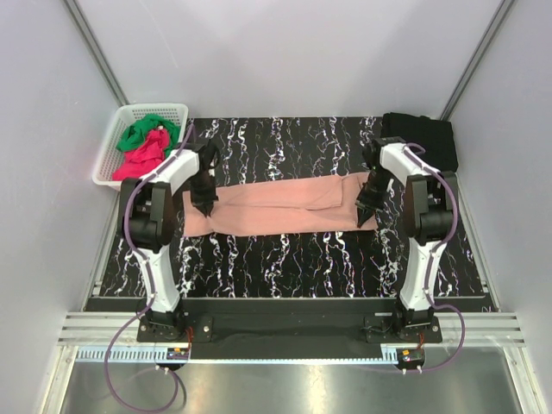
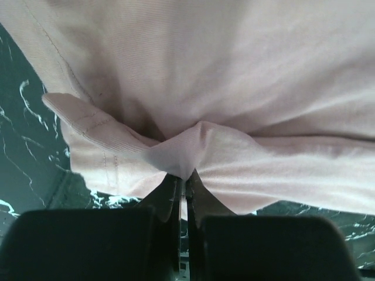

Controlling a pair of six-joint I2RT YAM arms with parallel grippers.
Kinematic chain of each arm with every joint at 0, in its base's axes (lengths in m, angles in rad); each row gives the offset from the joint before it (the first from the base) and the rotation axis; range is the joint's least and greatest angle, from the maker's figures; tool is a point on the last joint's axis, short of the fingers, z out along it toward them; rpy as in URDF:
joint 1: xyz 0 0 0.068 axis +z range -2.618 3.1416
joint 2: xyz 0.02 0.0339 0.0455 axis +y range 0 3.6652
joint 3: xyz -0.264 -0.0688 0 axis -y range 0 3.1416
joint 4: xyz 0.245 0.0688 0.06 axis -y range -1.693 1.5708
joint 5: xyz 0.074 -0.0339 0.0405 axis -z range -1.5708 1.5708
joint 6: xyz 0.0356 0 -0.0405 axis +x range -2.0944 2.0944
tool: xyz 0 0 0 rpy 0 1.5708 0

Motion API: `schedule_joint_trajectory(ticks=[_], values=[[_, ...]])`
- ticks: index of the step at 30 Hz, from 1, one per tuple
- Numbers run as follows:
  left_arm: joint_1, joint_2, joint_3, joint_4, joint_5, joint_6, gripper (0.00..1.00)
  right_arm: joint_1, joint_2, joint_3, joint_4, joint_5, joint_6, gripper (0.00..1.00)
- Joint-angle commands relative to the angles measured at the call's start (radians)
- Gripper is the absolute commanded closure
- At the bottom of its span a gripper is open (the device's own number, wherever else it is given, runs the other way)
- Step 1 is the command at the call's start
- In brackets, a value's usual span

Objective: Fold and stack the t-shirts
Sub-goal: Fold the tshirt

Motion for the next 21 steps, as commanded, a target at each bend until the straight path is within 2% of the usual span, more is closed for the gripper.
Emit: schedule_joint_trajectory(ticks=[1, 6, 7, 9, 13, 21], values=[[-0.018, -0.091, -0.053, 0.002, -0.014, 0.019, 1.0, 0.019, -0.11, -0.077, 0.032, 0.01, 0.036, 1.0], [-0.028, -0.13, -0.113, 0.028, -0.012, 0.024, 1.0, 0.025, -0.188, -0.165, 0.073, 0.001, 0.052, 1.0], [-0.028, -0.136, -0.119, 0.036, -0.006, 0.025, 0.86, 0.026, -0.207, -0.168, 0.084, 0.005, 0.052, 1.0], [-0.028, -0.151, -0.11, 0.036, -0.006, 0.03, 0.66, 0.026, -0.237, -0.139, 0.091, 0.033, 0.055, 0.99], [-0.028, -0.15, -0.08, 0.027, 0.017, 0.041, 0.47, 0.026, -0.196, -0.015, 0.021, 0.054, 0.033, 0.95], [-0.026, -0.203, -0.008, 0.025, 0.003, 0.03, 0.47, 0.026, -0.147, 0.218, 0.022, -0.004, -0.023, 0.91]])
